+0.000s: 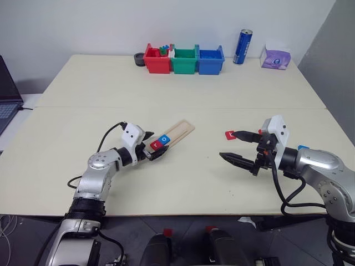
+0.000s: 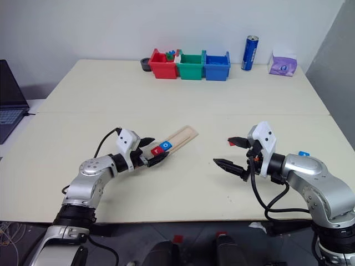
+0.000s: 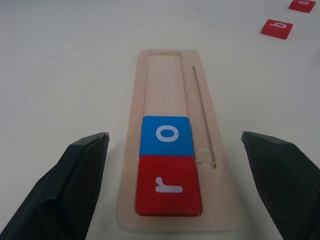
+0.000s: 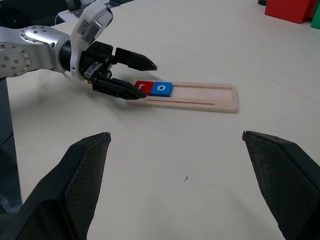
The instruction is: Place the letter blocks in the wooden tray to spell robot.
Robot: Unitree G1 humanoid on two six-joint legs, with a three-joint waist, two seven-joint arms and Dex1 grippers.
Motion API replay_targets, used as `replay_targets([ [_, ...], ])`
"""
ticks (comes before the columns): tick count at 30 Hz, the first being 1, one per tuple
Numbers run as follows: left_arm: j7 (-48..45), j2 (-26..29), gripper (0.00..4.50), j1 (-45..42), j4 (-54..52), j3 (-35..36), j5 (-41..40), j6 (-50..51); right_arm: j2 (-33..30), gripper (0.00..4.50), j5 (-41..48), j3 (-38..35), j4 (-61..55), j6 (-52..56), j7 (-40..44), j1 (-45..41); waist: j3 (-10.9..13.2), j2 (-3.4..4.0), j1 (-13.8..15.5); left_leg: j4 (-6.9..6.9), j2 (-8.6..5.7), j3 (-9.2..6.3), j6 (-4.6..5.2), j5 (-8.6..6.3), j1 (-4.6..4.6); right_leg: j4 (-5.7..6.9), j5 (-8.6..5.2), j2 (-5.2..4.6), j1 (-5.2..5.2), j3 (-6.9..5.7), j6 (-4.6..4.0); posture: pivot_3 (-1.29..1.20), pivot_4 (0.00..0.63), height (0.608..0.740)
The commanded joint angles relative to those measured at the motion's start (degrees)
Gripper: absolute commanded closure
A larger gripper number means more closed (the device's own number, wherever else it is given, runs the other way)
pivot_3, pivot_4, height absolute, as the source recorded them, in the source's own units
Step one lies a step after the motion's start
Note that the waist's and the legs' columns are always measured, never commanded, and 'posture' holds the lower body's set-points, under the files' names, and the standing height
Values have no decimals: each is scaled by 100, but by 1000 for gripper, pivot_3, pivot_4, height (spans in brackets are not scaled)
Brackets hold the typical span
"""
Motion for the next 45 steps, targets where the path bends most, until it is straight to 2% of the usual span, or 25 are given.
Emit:
replay_targets([
  [1,-126,-13,0,-116,110,-33,53,-161,-27,11,117,-144,-171,-79,-66,-3,0,0,0,0,0,-1,0,0,0,1,0,0,0,-1,0,0,150,740],
  [7,-218,-60,0,-165,286,-28,78,-170,-8,11,201,-178,-210,-33,-177,2,0,0,0,1,0,-3,0,0,-1,1,0,-1,0,-2,0,0,150,740],
  [22,-535,-82,0,-504,1472,-241,509,-739,-67,11,346,-194,-279,-2,-364,33,-3,4,2,2,-2,-5,0,0,4,6,0,-1,5,-8,0,0,150,740],
  [27,-675,-91,1106,-609,1597,-210,469,-808,-75,0,388,-213,-301,14,-417,48,-3,4,3,4,-2,-6,0,1,4,7,0,-1,7,-14,0,0,150,740],
  [34,-918,-102,1110,-758,1734,-252,515,-916,-85,0,410,-236,-328,14,-448,93,-3,4,14,6,-3,-8,0,1,0,6,0,-2,9,-27,0,0,150,740],
  [37,-1274,-108,1110,-741,1556,-409,531,-1048,-110,0,418,-247,-333,10,-435,106,-3,5,19,7,-3,-10,0,1,-4,5,0,-3,10,-37,0,0,150,740],
  [45,-3061,185,1110,-584,1097,-1046,455,-1617,-489,0,484,-235,-436,-73,-53,363,-3,5,22,7,-5,-16,0,1,-12,4,-2,-9,10,-59,-6,0,150,740],
])
